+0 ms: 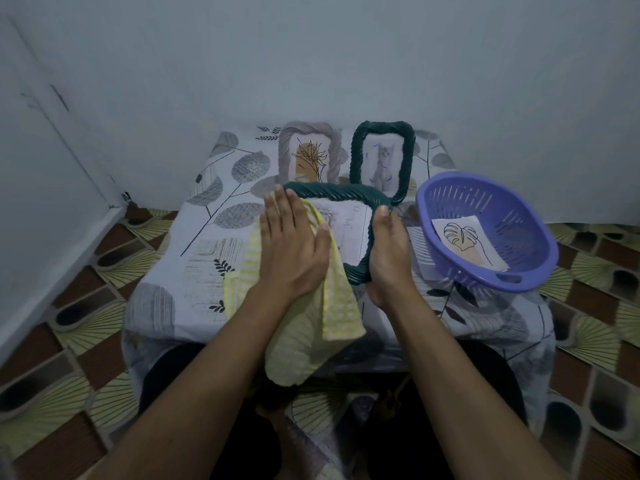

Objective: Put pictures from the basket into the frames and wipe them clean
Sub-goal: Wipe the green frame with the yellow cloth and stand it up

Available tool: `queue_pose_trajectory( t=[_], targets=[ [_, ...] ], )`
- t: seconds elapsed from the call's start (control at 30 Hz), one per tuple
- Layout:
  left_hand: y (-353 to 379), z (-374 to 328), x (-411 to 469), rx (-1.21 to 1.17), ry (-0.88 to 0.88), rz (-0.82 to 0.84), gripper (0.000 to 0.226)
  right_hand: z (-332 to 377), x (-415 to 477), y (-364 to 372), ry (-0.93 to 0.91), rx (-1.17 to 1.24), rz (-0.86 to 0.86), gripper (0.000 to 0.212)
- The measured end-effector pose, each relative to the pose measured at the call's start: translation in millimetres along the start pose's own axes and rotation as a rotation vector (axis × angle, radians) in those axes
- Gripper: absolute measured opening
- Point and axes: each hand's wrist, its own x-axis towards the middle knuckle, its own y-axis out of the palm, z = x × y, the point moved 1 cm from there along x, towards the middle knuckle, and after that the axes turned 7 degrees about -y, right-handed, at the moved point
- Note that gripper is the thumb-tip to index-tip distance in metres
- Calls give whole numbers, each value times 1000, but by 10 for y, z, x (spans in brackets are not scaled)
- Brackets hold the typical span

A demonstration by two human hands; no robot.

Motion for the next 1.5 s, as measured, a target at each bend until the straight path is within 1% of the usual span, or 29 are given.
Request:
queue_pose_trajectory(
  t=[0.1,0.13,0.17,0.2,0.23,0.3,0.37,0.43,0.5,0.57,0.6,0.67,0.73,0.77,0.8,0.83,0.87,0.93,1.0,1.03,1.07,1.1,1.17,1.23,1.3,1.37,1.4,1.43,1.5],
  targets=[
    [69,77,-153,55,307,105,74,53,38,-27,-3,-7,-50,33],
    [86,133,-185,88,380,99,71,51,53,-35,6,1,-61,37],
    [87,192,-187,112,395,68,67,55,54,-40,21,8,-66,41],
    [70,248,-160,124,340,19,65,42,54,-53,36,12,-59,42],
    [37,291,-120,119,227,-31,62,50,28,-59,44,16,-35,39],
    [-61,340,-18,36,-56,-114,63,24,-11,-91,52,11,17,30],
    [-161,352,106,-64,-250,-159,68,1,-65,-82,46,4,75,26],
    [-224,336,202,-126,-331,-174,70,-10,-123,-29,41,-6,105,27],
    [-232,243,220,-116,-330,-191,72,-42,-168,77,32,-27,106,32],
    [-194,75,164,-80,-237,-178,76,-70,-208,189,38,-28,99,41],
    [-153,-20,116,-69,-145,-142,79,-81,-207,218,47,-12,91,45],
    [-54,-151,7,-38,93,-32,80,-79,-194,219,61,28,65,39],
    [15,-124,-78,31,329,55,73,-72,-169,161,66,60,39,36],
    [39,-51,-92,80,423,58,68,-53,-171,133,73,77,28,36],
    [42,32,-91,124,468,46,63,-61,-165,108,78,91,17,37],
    [37,113,-74,152,445,31,60,-53,-169,88,76,93,16,37],
    [25,183,-44,161,362,12,57,-51,-165,70,75,85,6,36],
    [-4,285,46,123,90,-27,53,-34,-164,67,68,97,-30,34],
    [-41,305,145,-6,-172,-38,53,-10,-164,91,50,121,-22,32],
    [-54,280,182,-72,-256,-45,54,7,-163,115,45,121,-18,33],
    [-73,229,199,-110,-297,-61,57,9,-161,142,38,115,-17,34],
    [-79,162,212,-123,-300,-79,61,17,-163,174,33,111,-7,36],
    [-73,-20,206,-129,-227,-79,72,14,-143,221,25,93,1,35],
    [-21,-174,133,-98,-49,-62,77,18,-91,234,14,76,12,28],
    [44,-230,21,-55,180,-33,71,32,-34,207,8,78,1,26],
    [83,-160,-53,2,338,19,61,45,-12,170,5,96,-15,28],
    [77,-105,-69,36,364,28,58,39,-13,150,13,114,-23,31],
    [69,-47,-61,74,346,23,56,32,-18,131,25,136,-28,34],
    [33,48,4,104,200,-4,53,17,-41,118,55,184,-29,35]
  ],
)
